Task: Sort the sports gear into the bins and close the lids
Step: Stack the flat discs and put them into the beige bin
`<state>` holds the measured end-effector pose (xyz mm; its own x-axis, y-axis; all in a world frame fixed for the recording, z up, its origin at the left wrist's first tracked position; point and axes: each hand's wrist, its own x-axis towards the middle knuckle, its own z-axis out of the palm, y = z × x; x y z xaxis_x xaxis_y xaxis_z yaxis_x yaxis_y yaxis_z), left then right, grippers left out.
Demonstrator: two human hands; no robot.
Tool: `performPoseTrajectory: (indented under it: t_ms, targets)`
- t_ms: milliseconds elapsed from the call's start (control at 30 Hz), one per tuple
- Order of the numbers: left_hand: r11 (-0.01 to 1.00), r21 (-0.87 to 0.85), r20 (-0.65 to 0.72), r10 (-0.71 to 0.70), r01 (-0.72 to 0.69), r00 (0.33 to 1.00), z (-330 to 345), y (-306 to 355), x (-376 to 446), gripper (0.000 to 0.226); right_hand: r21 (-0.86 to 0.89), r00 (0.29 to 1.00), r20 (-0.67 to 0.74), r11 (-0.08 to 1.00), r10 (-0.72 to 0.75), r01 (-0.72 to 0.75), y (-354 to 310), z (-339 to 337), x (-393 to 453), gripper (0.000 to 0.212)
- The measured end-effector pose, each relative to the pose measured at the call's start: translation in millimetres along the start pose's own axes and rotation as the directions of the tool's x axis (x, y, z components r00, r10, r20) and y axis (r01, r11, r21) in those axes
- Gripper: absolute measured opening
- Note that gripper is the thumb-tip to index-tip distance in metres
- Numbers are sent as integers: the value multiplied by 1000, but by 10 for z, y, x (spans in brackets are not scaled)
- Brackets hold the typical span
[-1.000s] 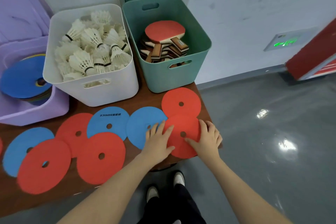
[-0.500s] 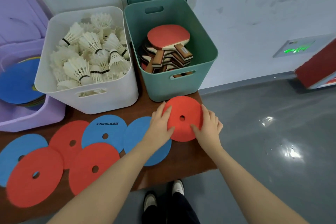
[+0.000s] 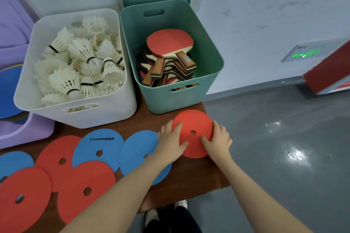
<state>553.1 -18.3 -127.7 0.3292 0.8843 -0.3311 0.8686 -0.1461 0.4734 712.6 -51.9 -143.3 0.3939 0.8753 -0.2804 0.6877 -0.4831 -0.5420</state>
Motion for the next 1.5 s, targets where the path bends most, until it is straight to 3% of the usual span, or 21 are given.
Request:
performPoseTrajectory:
  t_ms: [200,433,600,700,767,867,933,1000,1367,1500]
  targets:
    - [960,-265,-156,49,-90,987,-61,58,-10,64,28,994,-86,997,-69,72,74,-42,-132,68]
    - [915,-360,-382,34,-182,924,-149,-53,-317,53,113,972,-177,978,-154,175,-210,-91,-388,59]
    - [936,-337,-468,-76,-99,880,-301,-374,-611,51,199,964,-115,946,-238,257,-520,54,-622,51]
    - [948,-318,-419,-147,7,896,-369,-635,-762,53,183,962,-16,946,-271,269,-680,242,-715,53]
    - [958,-280,-347,-163,64,924,-388,-801,-835,57,83,965,65,965,-253,248,-766,374,-734,58]
    - [987,-54,-219,-159,151,963,-359,-1019,-929,68,-98,971,164,977,-174,191,-833,533,-760,63]
    - [972,116,-143,-185,202,972,-322,-1143,-983,76,-157,975,155,970,-161,185,-808,595,-801,64]
    - [965,160,-78,-195,205,978,-291,-1213,-1017,78,-179,983,121,971,-139,159,-751,627,-852,68]
    - [993,89,-4,-81,81,997,-232,-1186,-1201,78,16,985,173,1000,3,-6,-740,639,-987,68]
    - [996,78,-33,-44,46,999,-293,-1237,-1175,84,108,987,158,994,-37,20,-762,601,-948,66]
